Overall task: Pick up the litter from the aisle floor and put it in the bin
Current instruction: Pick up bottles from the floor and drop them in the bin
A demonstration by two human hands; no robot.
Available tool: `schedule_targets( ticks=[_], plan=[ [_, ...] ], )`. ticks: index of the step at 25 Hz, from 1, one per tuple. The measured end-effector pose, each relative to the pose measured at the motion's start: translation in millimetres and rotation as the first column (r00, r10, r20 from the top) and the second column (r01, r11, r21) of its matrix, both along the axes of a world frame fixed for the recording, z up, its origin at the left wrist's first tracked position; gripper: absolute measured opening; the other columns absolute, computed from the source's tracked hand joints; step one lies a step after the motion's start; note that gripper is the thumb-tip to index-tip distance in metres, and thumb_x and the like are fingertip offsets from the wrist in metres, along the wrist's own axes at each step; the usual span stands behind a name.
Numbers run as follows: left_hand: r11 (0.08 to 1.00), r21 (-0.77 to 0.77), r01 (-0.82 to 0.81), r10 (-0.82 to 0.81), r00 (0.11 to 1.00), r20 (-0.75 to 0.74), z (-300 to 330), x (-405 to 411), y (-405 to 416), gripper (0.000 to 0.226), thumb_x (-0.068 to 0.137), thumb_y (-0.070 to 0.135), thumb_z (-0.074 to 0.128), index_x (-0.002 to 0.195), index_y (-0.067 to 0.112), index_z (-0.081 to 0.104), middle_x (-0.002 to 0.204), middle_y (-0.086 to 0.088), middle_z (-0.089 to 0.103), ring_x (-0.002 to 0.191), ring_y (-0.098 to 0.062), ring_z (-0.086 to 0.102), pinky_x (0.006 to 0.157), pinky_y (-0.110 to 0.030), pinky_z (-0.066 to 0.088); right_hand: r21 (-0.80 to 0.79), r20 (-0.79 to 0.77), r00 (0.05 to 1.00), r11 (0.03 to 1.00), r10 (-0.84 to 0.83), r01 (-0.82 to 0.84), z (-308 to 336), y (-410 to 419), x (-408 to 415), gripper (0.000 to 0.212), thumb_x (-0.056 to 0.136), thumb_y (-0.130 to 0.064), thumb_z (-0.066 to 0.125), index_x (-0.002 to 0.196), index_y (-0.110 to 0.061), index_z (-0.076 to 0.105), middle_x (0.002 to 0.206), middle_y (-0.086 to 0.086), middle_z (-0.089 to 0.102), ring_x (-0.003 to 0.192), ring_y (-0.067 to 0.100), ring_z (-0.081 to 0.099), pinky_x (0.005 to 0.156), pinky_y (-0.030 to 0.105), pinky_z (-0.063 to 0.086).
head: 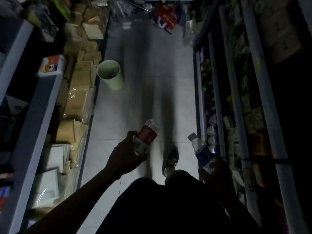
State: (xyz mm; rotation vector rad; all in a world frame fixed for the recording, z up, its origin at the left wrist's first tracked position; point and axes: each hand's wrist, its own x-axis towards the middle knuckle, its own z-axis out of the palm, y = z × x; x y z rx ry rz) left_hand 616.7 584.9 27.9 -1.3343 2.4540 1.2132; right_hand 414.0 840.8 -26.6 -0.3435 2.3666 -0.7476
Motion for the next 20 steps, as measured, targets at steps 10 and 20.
schedule_targets(
  ticks=[10, 20],
  plan=[
    [0.982, 0.075, -0.172, 0.162, 0.980, 0.119, -4, -78, -108, 0.087, 0.072, 0.047, 0.087, 0.140, 0.031, 0.035, 0.100, 0.008, 0.068, 0.076, -0.004, 0.065, 0.064, -0.018, 0.044, -0.069, -0.056, 0.970, 0.968, 0.238, -0.242, 21, -204, -172, 0.067, 0.078, -0.020, 0.080, 0.137, -0.019, 0.048, 0.112, -0.002, 0.049, 0.096, 0.019, 0.050, 0.079, 0.031, 0.039],
    [0.995, 0.031, -0.092, 0.088, 0.991, 0.099, -2, -209, -314, 0.086, 0.073, 0.047, 0.087, 0.140, 0.031, 0.035, 0.104, 0.008, 0.064, 0.074, -0.007, 0.057, 0.058, -0.016, 0.036, -0.006, -0.057, 0.973, 0.974, 0.225, -0.226, 15, -380, -267, 0.070, 0.072, -0.033, 0.079, 0.135, -0.023, 0.051, 0.110, 0.003, 0.058, 0.095, 0.021, 0.058, 0.076, 0.031, 0.045]
  ],
)
